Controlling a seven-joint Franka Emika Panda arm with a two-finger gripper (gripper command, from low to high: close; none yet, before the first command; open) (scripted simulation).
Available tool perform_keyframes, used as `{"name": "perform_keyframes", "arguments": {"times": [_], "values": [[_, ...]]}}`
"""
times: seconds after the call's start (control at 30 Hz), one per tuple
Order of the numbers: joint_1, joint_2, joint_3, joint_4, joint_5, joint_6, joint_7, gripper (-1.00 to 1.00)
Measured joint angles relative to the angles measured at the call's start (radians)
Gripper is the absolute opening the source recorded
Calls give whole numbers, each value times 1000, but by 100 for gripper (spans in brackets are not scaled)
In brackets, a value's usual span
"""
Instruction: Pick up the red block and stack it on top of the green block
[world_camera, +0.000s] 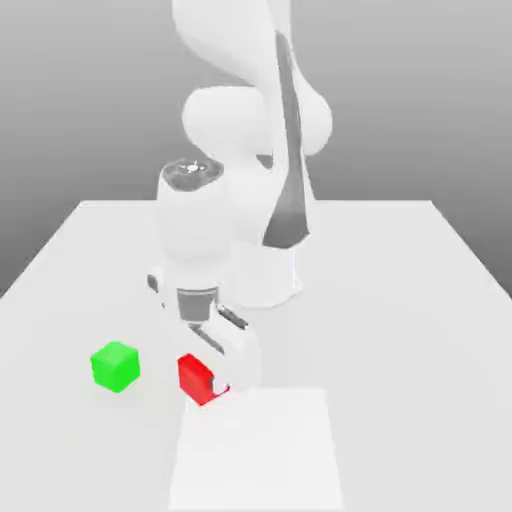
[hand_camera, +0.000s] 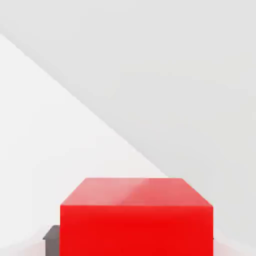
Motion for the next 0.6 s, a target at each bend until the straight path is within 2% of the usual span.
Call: {"name": "perform_keyframes", "arguments": {"times": [0.4, 0.47, 0.6], "values": [[-310, -186, -135, -20, -56, -165, 350, -100], [-339, -164, -148, -20, -58, -144, 382, -100], [-338, -35, -156, -15, -34, -20, 374, -100]]}}
